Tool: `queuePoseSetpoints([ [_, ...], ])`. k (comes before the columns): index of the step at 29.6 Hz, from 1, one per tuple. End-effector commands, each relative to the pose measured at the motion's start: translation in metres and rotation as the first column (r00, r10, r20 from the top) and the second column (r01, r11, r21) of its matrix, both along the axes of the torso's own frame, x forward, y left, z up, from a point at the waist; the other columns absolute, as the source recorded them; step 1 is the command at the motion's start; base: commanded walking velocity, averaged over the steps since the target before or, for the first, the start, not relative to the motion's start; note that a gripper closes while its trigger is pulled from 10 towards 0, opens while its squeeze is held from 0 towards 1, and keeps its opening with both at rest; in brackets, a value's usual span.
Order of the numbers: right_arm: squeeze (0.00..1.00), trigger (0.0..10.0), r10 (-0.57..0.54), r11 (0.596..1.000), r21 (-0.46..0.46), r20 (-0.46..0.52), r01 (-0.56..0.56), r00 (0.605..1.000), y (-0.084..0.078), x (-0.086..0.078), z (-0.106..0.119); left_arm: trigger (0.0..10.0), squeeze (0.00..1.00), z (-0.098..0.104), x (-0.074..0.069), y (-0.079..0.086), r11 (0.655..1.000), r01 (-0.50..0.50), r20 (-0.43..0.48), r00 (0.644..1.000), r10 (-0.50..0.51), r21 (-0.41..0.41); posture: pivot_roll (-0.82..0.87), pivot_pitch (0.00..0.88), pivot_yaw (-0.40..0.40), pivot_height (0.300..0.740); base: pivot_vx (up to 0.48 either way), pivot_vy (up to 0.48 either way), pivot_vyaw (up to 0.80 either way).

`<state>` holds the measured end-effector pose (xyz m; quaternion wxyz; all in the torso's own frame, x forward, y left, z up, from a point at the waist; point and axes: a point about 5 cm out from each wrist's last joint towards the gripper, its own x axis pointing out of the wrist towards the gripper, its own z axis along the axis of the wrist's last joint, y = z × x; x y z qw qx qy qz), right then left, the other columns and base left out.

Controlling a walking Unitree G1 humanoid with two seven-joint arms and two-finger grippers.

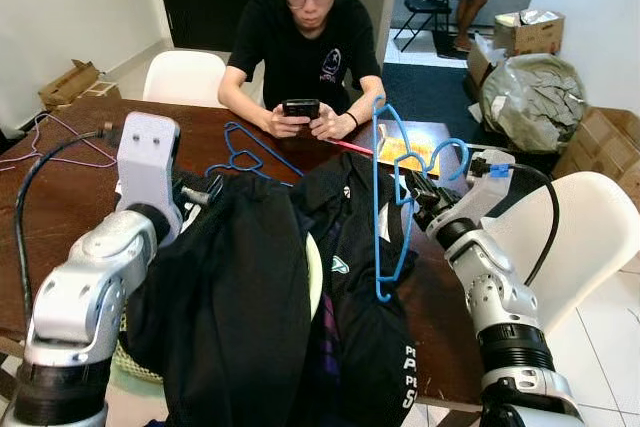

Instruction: Hang hanger

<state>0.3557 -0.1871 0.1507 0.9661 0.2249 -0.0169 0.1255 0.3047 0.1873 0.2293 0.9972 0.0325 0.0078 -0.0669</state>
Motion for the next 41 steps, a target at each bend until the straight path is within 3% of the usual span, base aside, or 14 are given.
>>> queuePoseSetpoints([
  [1, 0.00, 10.0, -0.004, 1.000, 0.001, 0.005, 0.004, 1.000, 0.000, 0.002, 0.003, 10.0, 0.00, -0.002, 0.004, -0.003, 1.000, 0.021, -0.017, 1.000, -0.021, 0.000, 0.12, 0.000, -0.045, 0.740, 0.000, 0.000, 0.00],
  [4, 0.00, 10.0, -0.008, 1.000, -0.001, 0.003, 0.008, 1.000, -0.001, 0.002, 0.003, 10.0, 0.00, -0.018, 0.009, -0.002, 1.000, -0.007, -0.096, 0.995, 0.008, 0.011, 0.12, 0.000, -0.043, 0.740, 0.000, 0.000, 0.00],
  [9, 0.00, 10.0, -0.009, 1.000, -0.001, 0.002, 0.009, 1.000, -0.001, 0.002, 0.003, 10.0, 0.00, -0.026, 0.012, -0.004, 1.000, 0.010, -0.130, 0.991, -0.011, -0.009, 0.12, 0.000, -0.045, 0.740, 0.000, 0.000, 0.00],
  [11, 0.00, 10.0, -0.008, 1.000, -0.002, -0.001, 0.008, 1.000, -0.001, 0.002, 0.002, 10.0, 0.00, -0.019, 0.015, -0.026, 0.983, 0.174, -0.095, 0.979, -0.178, -0.052, 0.11, 0.000, -0.047, 0.740, 0.000, 0.000, 0.00],
  [13, 0.00, 10.0, -0.008, 1.000, -0.002, -0.001, 0.008, 1.000, -0.001, 0.002, 0.002, 10.0, 0.00, -0.019, 0.015, -0.026, 0.983, 0.174, -0.095, 0.979, -0.178, -0.052, 0.11, 0.000, -0.047, 0.740, 0.000, 0.000, 0.00],
  [14, 0.00, 10.0, -0.006, 1.000, -0.003, -0.003, 0.006, 1.000, -0.001, 0.001, 0.000, 10.0, 0.00, -0.014, 0.016, -0.047, 0.954, 0.289, -0.073, 0.953, -0.294, -0.074, 0.11, 0.000, -0.042, 0.740, 0.000, 0.000, 0.00],
  [22, 0.00, 10.0, -0.007, 1.000, -0.002, -0.006, 0.007, 1.000, -0.002, 0.000, -0.002, 10.0, 0.00, -0.015, 0.014, -0.071, 0.930, 0.356, -0.079, 0.928, -0.363, -0.097, 0.10, 0.000, -0.039, 0.740, 0.000, 0.000, 0.00],
  [27, 0.00, 10.0, -0.004, 1.000, -0.004, -0.011, 0.004, 1.000, -0.001, 0.000, -0.004, 10.0, 0.00, -0.033, 0.010, -0.085, 0.946, 0.305, -0.196, 0.926, -0.322, -0.113, 0.11, 0.000, -0.040, 0.740, 0.000, 0.000, 0.00],
  [31, 0.00, 10.0, -0.004, 1.000, -0.004, -0.011, 0.004, 1.000, -0.001, 0.000, -0.004, 10.0, 0.00, -0.037, 0.009, -0.086, 0.953, 0.283, -0.220, 0.928, -0.301, -0.112, 0.11, 0.000, -0.040, 0.740, 0.000, 0.000, 0.00],
  [37, 0.00, 10.0, -0.004, 1.000, 0.002, -0.013, 0.004, 1.000, -0.001, 0.000, -0.004, 10.0, 0.00, -0.045, 0.013, -0.078, 0.987, 0.124, -0.303, 0.941, -0.150, -0.104, 0.11, 0.000, -0.037, 0.740, 0.000, 0.000, 0.00],
  [41, 0.00, 10.0, -0.003, 1.000, 0.005, -0.013, 0.003, 1.000, 0.000, 0.000, -0.003, 10.0, 0.00, -0.043, 0.015, -0.067, 0.996, 0.020, -0.289, 0.956, -0.044, -0.086, 0.11, 0.000, -0.035, 0.740, 0.000, 0.000, 0.00],
])
